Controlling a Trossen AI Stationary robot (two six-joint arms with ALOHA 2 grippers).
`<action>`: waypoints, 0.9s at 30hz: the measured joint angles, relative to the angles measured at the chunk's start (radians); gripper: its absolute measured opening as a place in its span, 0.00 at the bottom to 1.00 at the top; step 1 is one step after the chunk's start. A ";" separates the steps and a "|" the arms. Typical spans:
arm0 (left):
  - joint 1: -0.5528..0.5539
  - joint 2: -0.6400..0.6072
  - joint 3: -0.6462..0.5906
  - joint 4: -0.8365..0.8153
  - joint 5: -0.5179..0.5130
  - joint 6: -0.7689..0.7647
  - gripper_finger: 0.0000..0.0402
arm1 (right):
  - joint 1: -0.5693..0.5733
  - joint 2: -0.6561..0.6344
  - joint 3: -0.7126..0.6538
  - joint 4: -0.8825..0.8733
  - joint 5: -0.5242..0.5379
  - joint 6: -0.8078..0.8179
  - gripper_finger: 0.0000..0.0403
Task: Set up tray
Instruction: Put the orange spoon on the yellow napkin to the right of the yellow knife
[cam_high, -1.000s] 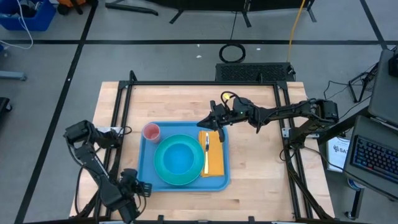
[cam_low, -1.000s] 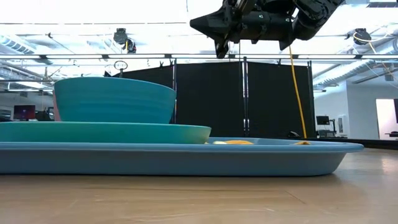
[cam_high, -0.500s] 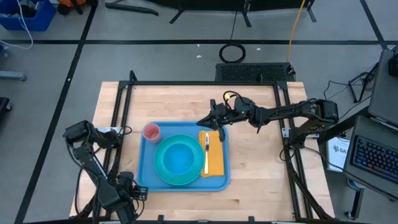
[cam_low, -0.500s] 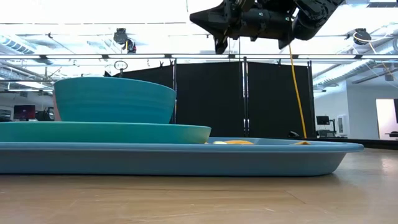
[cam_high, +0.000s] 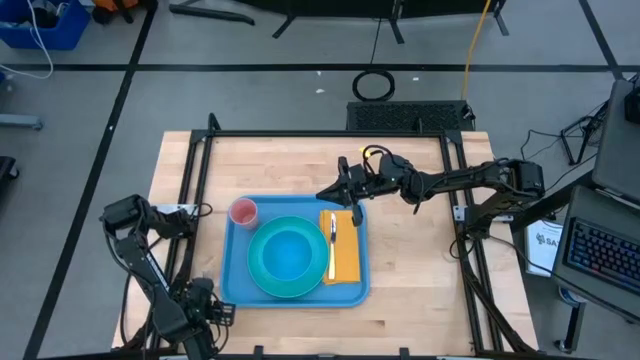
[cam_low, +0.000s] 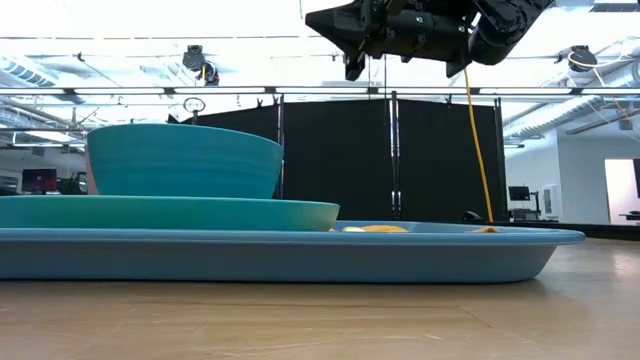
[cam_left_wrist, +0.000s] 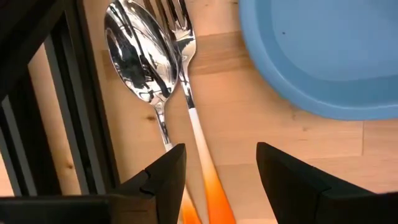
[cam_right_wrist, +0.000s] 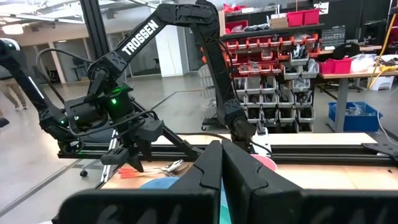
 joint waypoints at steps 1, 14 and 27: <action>0.000 0.005 0.000 0.002 -0.001 0.001 0.50 | 0.000 0.000 0.000 0.000 0.000 0.000 0.00; -0.006 0.092 -0.003 0.114 0.096 0.019 0.50 | 0.004 0.000 0.000 -0.009 -0.001 0.012 0.00; 0.002 0.092 -0.002 0.061 0.111 0.016 0.32 | 0.033 0.000 0.000 -0.010 0.000 0.010 0.00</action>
